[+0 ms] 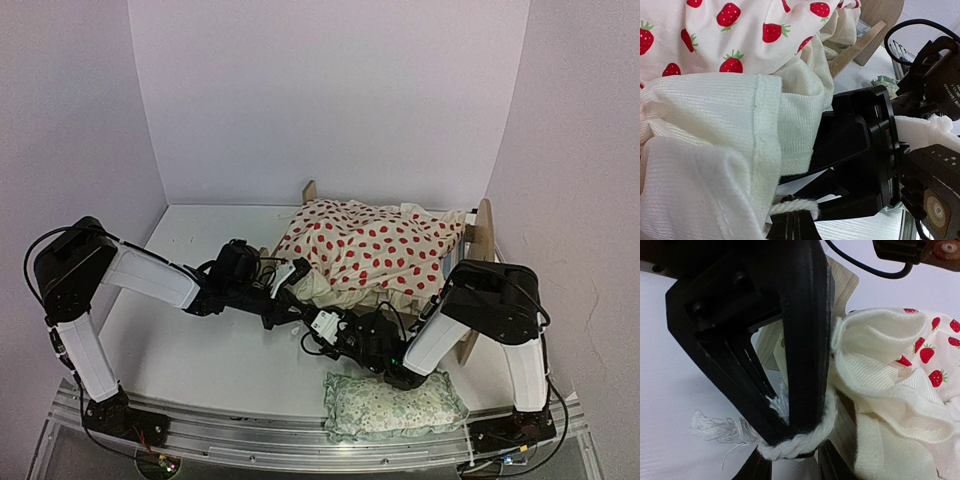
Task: Set up the pet bed
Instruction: Tie the left ropes of the mattress closest to the robot on the bed frame.
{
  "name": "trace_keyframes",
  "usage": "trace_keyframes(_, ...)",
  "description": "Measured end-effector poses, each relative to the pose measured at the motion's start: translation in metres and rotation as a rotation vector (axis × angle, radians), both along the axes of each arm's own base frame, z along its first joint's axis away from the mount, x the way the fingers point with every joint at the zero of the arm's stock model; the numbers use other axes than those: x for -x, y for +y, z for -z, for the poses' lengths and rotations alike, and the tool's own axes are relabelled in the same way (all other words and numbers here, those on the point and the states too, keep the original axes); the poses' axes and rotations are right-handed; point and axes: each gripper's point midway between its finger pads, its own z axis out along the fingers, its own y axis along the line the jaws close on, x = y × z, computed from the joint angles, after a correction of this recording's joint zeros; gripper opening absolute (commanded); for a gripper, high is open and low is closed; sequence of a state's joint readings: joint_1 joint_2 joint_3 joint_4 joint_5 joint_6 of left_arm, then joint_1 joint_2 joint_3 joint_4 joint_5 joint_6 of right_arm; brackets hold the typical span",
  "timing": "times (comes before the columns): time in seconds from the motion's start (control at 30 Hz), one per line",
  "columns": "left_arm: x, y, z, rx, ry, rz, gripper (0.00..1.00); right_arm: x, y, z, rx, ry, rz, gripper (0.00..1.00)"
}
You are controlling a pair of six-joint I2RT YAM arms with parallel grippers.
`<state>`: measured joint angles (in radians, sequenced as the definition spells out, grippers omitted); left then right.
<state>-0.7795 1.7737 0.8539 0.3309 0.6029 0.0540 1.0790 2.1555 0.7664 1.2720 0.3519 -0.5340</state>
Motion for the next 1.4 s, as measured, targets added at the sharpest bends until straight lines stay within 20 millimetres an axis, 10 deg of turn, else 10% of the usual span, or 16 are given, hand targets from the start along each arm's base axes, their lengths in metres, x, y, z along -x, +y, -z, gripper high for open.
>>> trace_keyframes(0.93, -0.002, 0.001, -0.001, 0.004, 0.003, -0.003, 0.01, 0.003, 0.003, -0.008, 0.007, -0.016, -0.013, 0.00)
trace_keyframes(1.4, 0.000, 0.001, -0.006, 0.015, 0.011, 0.000, 0.37, 0.003, 0.003, -0.008, -0.004, -0.006, -0.016, 0.00)
